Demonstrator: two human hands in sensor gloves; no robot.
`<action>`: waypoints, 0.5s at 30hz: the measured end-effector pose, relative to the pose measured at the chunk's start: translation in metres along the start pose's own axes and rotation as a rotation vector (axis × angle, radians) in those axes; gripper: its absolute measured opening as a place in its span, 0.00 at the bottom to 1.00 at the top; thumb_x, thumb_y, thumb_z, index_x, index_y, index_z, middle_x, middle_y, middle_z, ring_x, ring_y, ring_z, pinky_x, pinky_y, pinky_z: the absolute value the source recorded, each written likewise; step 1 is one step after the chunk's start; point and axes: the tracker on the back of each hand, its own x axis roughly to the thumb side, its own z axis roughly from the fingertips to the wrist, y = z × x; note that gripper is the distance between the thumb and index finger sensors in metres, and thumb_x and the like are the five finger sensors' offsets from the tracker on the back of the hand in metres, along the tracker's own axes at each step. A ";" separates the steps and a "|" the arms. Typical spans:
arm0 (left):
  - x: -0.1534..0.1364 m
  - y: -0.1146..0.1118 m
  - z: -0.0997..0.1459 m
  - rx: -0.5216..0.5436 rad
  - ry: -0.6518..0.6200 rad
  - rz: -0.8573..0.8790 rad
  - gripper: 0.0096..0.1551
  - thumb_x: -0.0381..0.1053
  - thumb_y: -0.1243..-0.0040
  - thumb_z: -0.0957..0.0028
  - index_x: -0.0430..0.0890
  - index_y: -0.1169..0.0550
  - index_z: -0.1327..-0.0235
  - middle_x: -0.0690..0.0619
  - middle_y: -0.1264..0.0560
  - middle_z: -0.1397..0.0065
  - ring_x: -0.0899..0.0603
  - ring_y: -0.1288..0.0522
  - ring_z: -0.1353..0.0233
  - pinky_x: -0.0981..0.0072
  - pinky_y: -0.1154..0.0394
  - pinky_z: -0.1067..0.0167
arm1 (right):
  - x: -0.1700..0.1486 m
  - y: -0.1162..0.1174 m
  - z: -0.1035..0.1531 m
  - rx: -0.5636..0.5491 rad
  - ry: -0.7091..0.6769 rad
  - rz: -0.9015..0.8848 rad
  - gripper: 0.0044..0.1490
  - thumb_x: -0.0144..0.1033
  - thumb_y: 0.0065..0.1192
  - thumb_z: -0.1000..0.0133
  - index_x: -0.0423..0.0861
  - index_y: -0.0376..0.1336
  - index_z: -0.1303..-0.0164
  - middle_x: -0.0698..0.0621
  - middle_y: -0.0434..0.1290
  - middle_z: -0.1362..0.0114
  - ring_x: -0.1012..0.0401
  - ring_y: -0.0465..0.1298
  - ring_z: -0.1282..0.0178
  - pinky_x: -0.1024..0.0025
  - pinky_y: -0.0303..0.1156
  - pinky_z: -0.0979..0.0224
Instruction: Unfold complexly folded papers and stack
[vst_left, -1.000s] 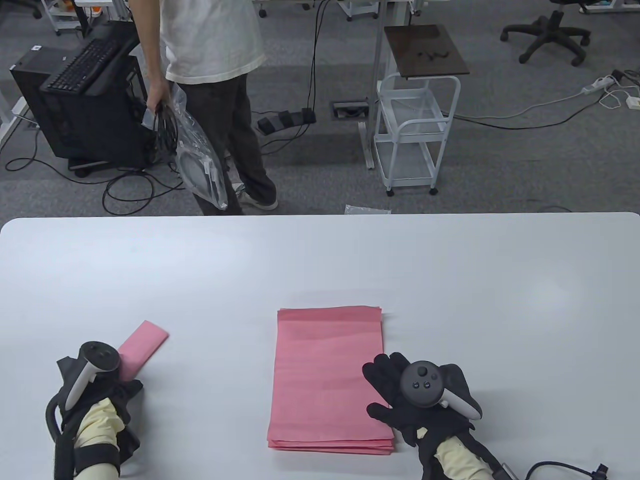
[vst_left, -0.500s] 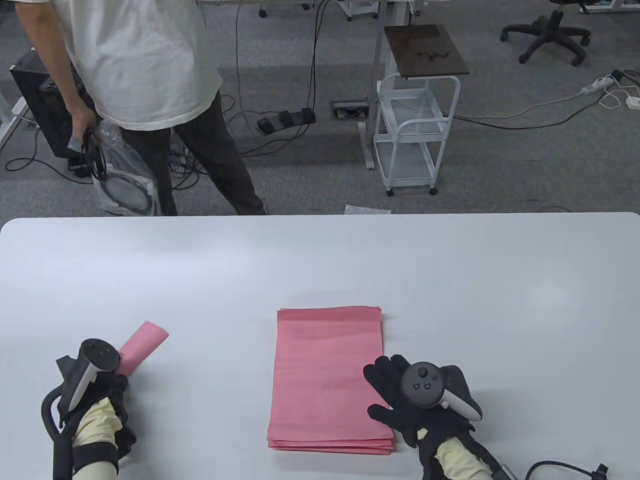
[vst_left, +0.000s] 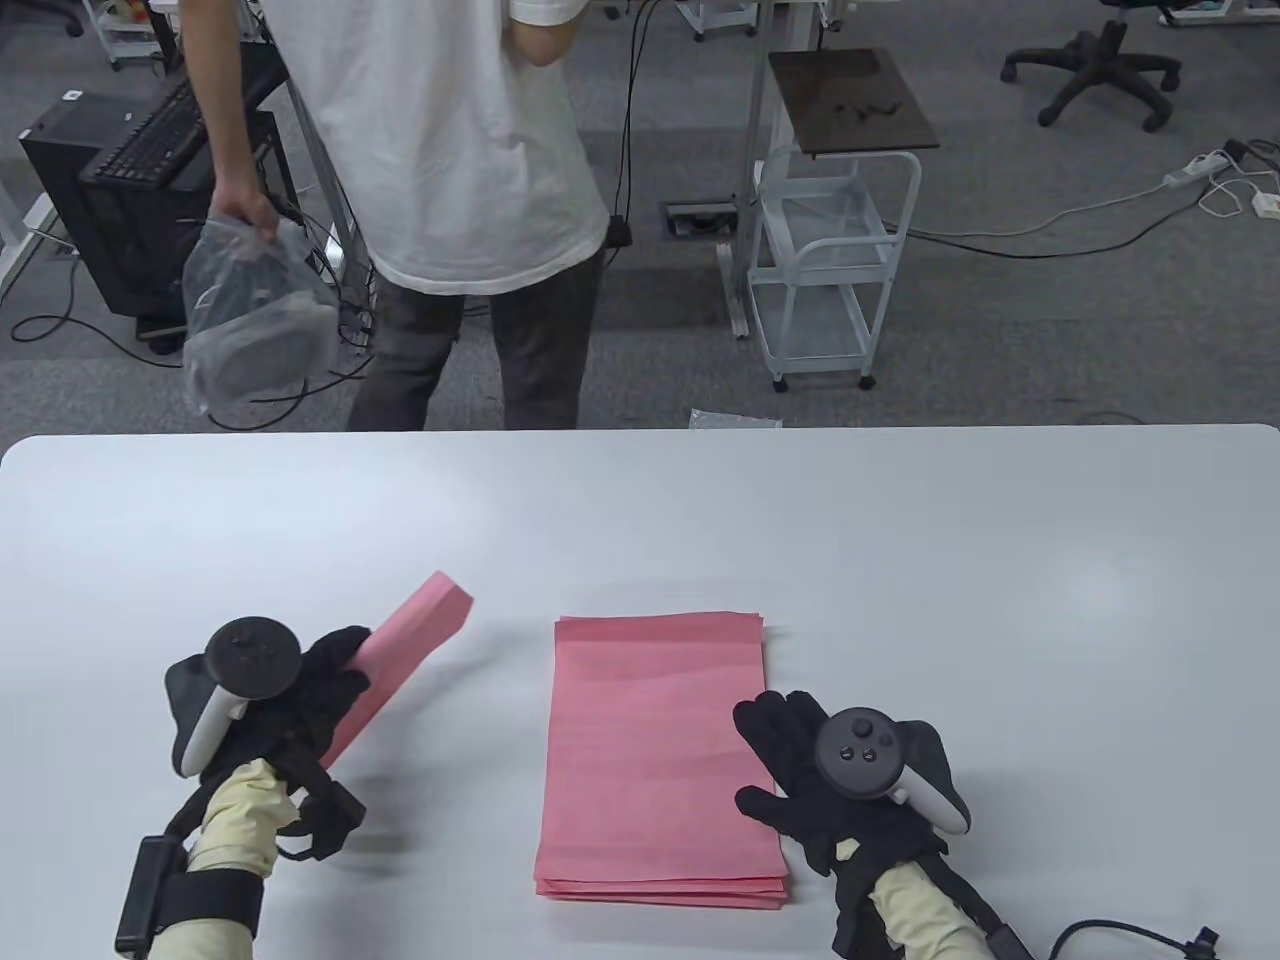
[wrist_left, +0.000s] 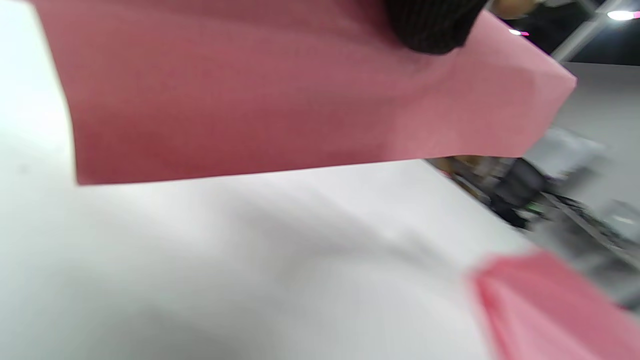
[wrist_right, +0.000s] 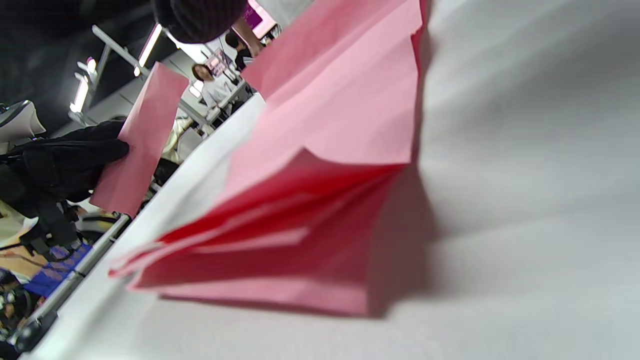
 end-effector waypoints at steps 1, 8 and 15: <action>0.011 -0.006 -0.002 -0.039 -0.035 0.013 0.30 0.50 0.43 0.44 0.54 0.33 0.26 0.53 0.23 0.33 0.46 0.22 0.36 0.48 0.32 0.29 | 0.001 -0.002 -0.001 -0.016 -0.007 -0.010 0.47 0.54 0.53 0.43 0.69 0.31 0.23 0.57 0.34 0.11 0.58 0.26 0.15 0.47 0.16 0.25; 0.105 -0.074 -0.008 -0.421 -0.300 0.041 0.31 0.50 0.44 0.43 0.51 0.34 0.25 0.51 0.23 0.33 0.45 0.22 0.37 0.47 0.32 0.30 | 0.008 -0.019 -0.013 -0.224 -0.072 -0.136 0.53 0.47 0.59 0.45 0.71 0.28 0.27 0.59 0.36 0.12 0.57 0.31 0.13 0.45 0.19 0.22; 0.139 -0.117 -0.013 -0.589 -0.329 0.008 0.31 0.51 0.45 0.42 0.50 0.34 0.24 0.49 0.23 0.33 0.44 0.22 0.38 0.47 0.31 0.30 | 0.001 -0.020 -0.014 -0.263 -0.254 -0.286 0.55 0.44 0.63 0.47 0.75 0.29 0.28 0.63 0.38 0.11 0.55 0.38 0.10 0.40 0.23 0.20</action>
